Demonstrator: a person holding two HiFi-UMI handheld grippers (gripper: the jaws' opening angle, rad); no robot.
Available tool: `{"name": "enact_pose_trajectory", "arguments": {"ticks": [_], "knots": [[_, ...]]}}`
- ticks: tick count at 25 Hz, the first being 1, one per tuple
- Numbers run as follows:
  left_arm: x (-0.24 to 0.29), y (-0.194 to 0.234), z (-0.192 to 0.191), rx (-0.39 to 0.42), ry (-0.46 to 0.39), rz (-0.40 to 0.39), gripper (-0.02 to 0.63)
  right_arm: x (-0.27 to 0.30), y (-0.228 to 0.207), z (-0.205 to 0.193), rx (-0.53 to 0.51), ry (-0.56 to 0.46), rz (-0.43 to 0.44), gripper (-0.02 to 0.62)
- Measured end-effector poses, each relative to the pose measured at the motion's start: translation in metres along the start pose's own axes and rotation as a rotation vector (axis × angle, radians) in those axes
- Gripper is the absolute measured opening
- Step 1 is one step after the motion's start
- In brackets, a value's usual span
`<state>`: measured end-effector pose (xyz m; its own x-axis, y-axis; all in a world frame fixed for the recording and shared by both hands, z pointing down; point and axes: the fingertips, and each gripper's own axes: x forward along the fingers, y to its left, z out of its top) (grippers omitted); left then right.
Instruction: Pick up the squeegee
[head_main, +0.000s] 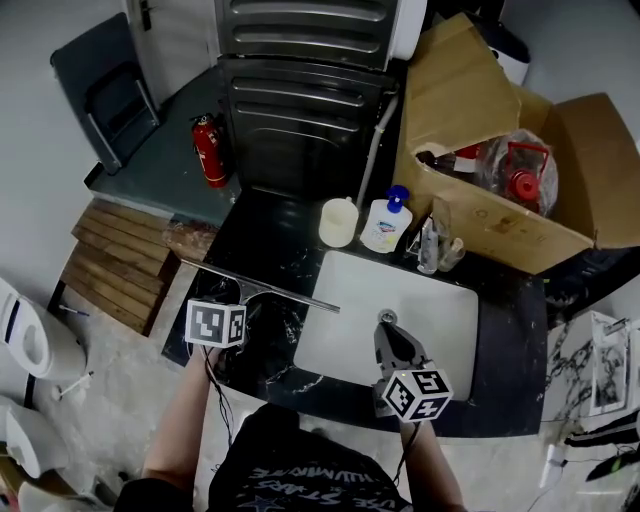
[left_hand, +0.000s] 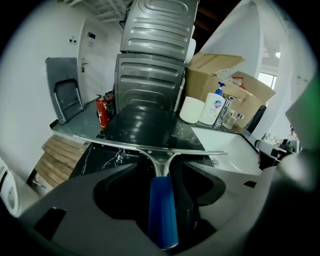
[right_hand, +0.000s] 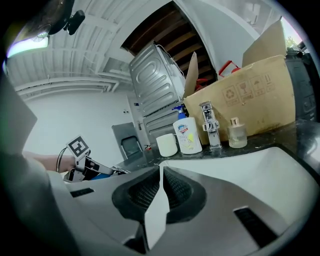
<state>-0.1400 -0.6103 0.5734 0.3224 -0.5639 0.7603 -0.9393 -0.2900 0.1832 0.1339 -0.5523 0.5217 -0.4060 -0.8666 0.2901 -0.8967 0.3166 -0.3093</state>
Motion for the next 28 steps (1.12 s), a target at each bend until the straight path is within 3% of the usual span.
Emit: {"name": "enact_pose_trajectory", "arguments": {"ticks": [6, 13, 15, 28], "knots": [[0.016, 0.005, -0.001, 0.009, 0.057, 0.026, 0.302, 0.004, -0.008, -0.001, 0.016, -0.003, -0.027, 0.049], [0.020, 0.006, -0.002, 0.077, 0.082, 0.085, 0.207, 0.003, -0.011, -0.003, 0.019, -0.001, -0.038, 0.049], [0.021, 0.002, -0.001, 0.083, 0.074, 0.082, 0.147, 0.003, -0.011, -0.001, 0.018, -0.006, -0.038, 0.049], [-0.003, -0.011, 0.002, 0.050, -0.040, 0.083, 0.138, -0.023, -0.004, 0.013, -0.005, -0.038, -0.017, 0.049]]}}
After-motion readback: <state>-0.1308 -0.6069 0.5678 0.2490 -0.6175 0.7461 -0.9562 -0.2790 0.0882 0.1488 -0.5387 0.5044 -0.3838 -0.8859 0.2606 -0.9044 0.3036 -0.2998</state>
